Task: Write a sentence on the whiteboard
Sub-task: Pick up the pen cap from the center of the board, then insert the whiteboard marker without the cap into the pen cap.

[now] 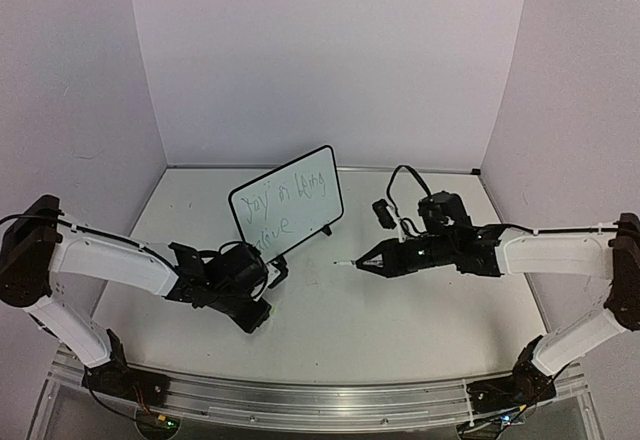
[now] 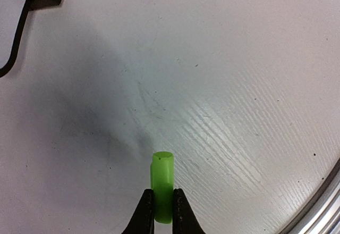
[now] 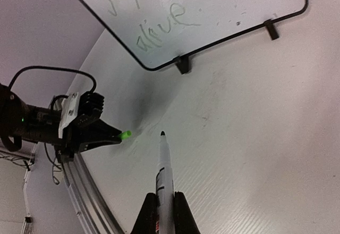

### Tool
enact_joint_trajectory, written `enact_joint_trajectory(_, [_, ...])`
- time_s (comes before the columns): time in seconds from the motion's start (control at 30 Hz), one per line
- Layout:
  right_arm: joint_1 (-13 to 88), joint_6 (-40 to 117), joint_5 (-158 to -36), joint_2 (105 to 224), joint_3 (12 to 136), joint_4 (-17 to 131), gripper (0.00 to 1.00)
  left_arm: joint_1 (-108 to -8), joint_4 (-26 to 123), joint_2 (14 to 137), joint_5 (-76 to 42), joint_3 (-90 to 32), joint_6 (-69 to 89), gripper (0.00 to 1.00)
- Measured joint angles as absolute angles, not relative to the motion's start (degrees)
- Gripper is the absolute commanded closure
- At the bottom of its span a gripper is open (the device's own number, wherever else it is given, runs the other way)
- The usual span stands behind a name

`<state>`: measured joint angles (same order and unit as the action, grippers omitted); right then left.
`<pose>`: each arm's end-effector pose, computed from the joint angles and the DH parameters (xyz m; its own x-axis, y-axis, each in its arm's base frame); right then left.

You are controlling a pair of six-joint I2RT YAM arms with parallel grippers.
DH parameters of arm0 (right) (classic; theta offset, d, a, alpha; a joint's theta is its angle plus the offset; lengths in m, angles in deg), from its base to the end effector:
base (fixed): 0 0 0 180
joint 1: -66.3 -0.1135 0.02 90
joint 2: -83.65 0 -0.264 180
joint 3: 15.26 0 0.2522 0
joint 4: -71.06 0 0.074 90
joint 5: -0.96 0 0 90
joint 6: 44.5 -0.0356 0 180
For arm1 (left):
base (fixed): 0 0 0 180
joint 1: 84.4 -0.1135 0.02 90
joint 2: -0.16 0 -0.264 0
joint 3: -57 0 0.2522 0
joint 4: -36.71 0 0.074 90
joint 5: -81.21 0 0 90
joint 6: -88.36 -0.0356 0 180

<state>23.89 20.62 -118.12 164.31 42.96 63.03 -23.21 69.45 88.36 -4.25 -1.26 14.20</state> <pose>0.2105 0.2157 0.2244 -0.7178 -0.1576 -0.6782 -0.6578 0.4730 0.5862 0.1376 -0.2444 0.1542 -0.6455 0.6091 -0.4607 0.7066 0.7053 -0.0576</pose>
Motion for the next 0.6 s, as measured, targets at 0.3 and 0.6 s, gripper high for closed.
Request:
enact_joint_trajectory(0.3, [22.4,22.5,-137.5,174.0,50.2,53.5,1.00,-23.2,66.1,81.7,-11.7,0.0,6.8,1.00])
enact_joint_trajectory(0.6, [21.7,22.9,-146.5,176.5,55.1,49.7,1.00,-22.1,63.9,77.6,-16.6,0.7,3.1,1.00])
